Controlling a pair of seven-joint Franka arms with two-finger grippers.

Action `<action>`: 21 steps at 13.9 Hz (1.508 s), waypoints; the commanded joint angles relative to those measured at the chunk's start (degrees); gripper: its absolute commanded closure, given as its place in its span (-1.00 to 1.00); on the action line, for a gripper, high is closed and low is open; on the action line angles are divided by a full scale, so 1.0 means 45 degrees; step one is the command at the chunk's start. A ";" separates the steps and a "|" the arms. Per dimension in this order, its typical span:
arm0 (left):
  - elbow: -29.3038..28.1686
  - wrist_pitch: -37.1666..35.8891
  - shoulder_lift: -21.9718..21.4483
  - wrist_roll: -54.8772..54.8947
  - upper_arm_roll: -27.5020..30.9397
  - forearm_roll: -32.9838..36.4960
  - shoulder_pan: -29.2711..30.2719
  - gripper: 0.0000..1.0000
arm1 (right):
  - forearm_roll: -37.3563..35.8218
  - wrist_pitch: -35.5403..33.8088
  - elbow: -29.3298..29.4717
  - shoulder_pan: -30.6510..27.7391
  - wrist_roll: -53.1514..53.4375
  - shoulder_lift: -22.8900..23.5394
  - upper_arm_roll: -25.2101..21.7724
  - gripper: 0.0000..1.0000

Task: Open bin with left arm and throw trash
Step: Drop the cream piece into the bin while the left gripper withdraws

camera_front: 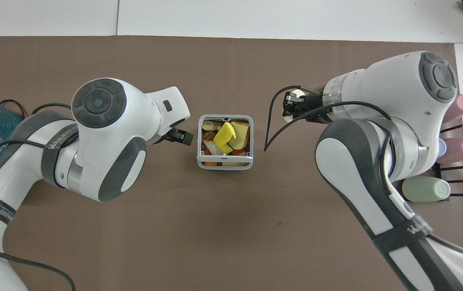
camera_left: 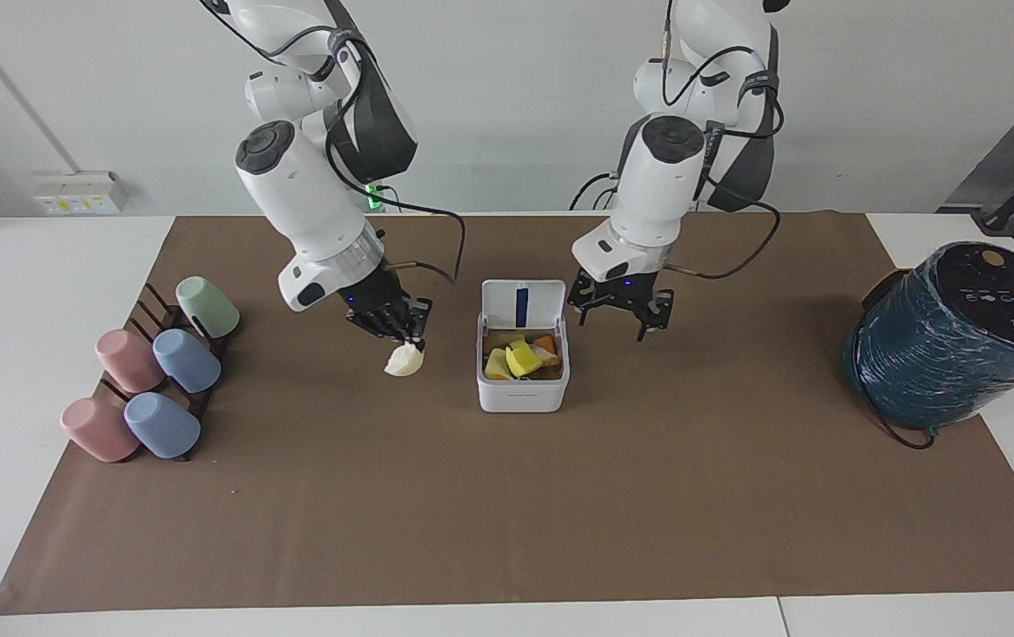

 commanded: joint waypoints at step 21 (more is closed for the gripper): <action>0.3288 -0.5604 -0.1753 0.1318 -0.0086 0.0079 0.5223 -1.00 | 0.1845 0.2608 -0.1104 0.2549 0.3834 0.0617 0.0326 -0.48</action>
